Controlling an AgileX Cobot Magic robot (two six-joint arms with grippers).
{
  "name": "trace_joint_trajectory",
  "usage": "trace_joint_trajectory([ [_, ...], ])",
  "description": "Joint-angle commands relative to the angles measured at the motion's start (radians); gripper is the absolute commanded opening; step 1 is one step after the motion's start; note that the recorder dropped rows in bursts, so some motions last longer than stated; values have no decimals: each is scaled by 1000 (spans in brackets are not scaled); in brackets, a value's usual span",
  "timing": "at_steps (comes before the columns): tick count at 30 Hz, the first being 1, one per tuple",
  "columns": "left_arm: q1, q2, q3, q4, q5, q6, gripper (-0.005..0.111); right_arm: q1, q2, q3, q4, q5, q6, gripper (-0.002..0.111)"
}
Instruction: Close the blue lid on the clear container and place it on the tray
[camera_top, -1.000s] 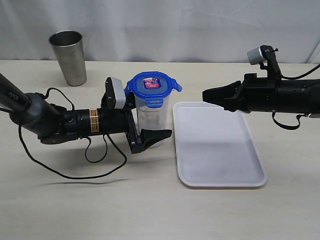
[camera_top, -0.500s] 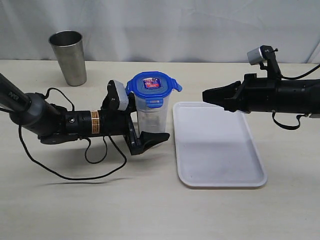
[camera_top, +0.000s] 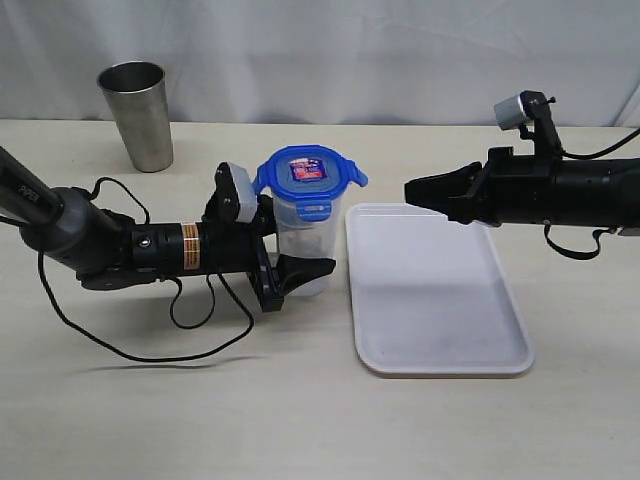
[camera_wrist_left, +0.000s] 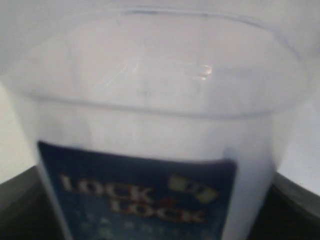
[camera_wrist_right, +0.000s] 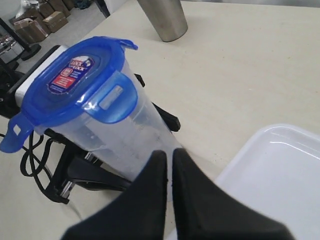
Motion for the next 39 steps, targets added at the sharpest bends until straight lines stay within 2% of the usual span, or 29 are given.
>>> trace_joint_trajectory([
  [1, -1, 1, -5, 31, -1, -5, 14, -7, 1, -5, -7, 3, 3, 4],
  [3, -1, 1, -5, 41, 3, -16, 2, -7, 1, -5, -7, 3, 3, 4],
  [4, -1, 1, -5, 41, 7, -32, 0, -7, 1, -5, -7, 3, 3, 4],
  [11, -1, 1, -5, 40, 80, -53, 0, -7, 1, -5, -11, 3, 3, 4],
  [16, -1, 1, -5, 43, 66, -55, 0, -7, 1, -5, -12, 3, 7, 4],
  [19, 37, 1, -4, 89, -58, -55, 0, -7, 1, -5, -16, 3, 6, 4],
  [24, 116, -1, 66, 95, -117, -62, 0, -7, 1, -5, -35, 25, 36, 5],
  [27, 129, -22, 126, 93, -117, -37, 0, -7, -4, -5, -42, 91, 47, 6],
  [29, 131, -69, 185, 93, -117, 22, 0, -7, -41, 18, -44, 61, 60, 6],
  [31, 131, -118, 248, 93, -117, 50, 0, 13, -121, 54, -38, -55, 60, 6],
  [32, 131, -135, 274, 91, -117, 50, 0, 50, -192, 83, -38, -182, 64, 6],
  [35, 131, -141, 301, 88, -117, 65, 0, 148, -308, 125, -41, -392, 140, 6],
  [36, 131, -141, 309, 87, -117, 80, 0, 174, -337, 133, -56, -424, 179, 9],
  [39, 131, -141, 344, 51, -117, 148, 0, 244, -411, 125, -166, -421, 378, 26],
])
